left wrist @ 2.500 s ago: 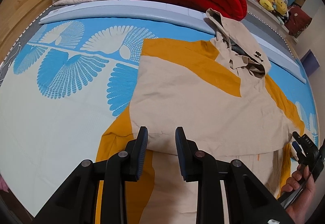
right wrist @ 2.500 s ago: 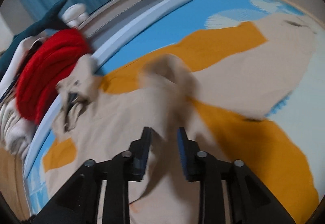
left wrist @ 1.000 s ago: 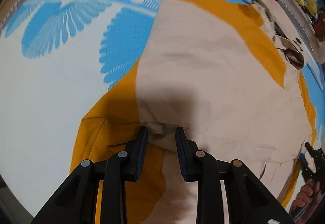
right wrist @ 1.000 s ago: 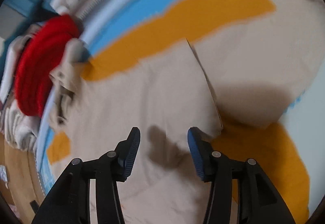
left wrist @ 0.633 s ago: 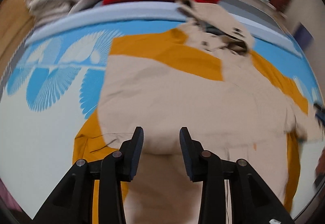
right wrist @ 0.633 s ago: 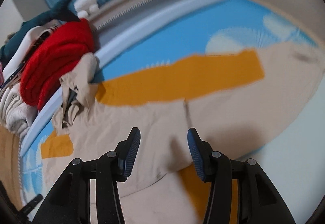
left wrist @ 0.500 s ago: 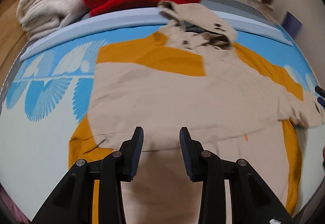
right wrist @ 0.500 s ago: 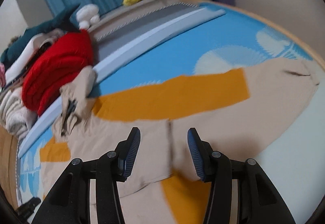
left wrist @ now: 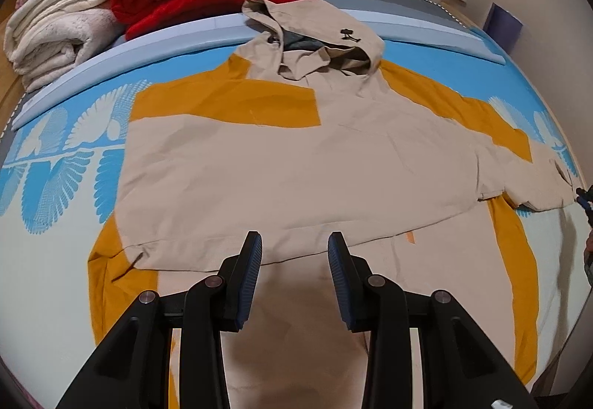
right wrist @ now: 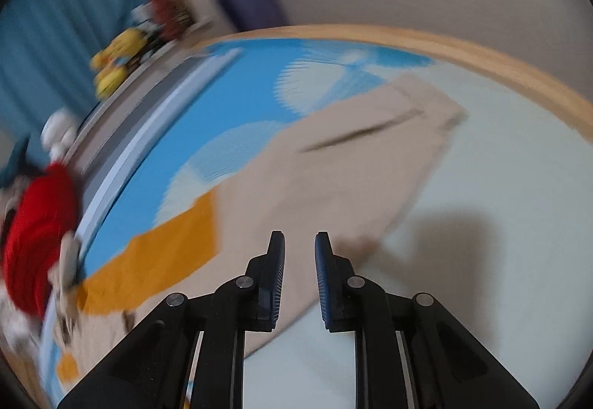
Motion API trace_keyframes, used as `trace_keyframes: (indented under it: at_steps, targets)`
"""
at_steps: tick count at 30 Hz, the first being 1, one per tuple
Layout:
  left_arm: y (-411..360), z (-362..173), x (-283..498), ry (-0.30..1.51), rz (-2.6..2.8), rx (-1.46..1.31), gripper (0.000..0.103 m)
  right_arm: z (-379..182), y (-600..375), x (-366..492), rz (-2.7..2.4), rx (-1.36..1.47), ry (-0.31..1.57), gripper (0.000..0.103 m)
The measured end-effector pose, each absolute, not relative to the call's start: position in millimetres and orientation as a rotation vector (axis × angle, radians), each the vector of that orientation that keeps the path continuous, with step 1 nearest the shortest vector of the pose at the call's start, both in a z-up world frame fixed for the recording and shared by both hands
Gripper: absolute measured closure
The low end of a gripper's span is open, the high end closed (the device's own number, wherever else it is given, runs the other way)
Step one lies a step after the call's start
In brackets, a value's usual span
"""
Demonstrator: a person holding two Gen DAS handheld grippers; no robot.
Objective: Fold large clothes
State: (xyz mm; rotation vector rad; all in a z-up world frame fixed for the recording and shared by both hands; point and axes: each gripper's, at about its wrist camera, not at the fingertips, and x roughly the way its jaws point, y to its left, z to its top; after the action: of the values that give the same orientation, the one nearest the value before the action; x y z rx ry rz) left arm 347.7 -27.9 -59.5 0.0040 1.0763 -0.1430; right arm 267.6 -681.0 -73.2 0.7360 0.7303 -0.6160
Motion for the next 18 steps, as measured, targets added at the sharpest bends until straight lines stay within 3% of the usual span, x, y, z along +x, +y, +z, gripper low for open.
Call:
trace_keyframes:
  at_steps: [5, 10, 14, 18]
  targets:
    - [-44.0, -67.0, 348.1, 1.079, -0.168, 0.038, 0.069, -123.6, -742.6, 248.8, -0.68, 0.921, 0.747, 0.076]
    - [-50.5, -68.9, 351.8, 1.084, -0.181, 0.022, 0.069, -153.2, -763.8, 247.8, -0.688, 1.001, 0.719, 0.059]
    - [-50.9, -68.5, 354.4, 1.081, -0.176, 0.01, 0.069, -151.5, -760.2, 265.6, -0.658, 0.959, 0.688, 0.029]
    - [-47.7, -67.4, 354.9, 1.08, -0.168, 0.001, 0.069, -150.1, -753.4, 276.3, -0.685, 0.941, 0.662, 0.027]
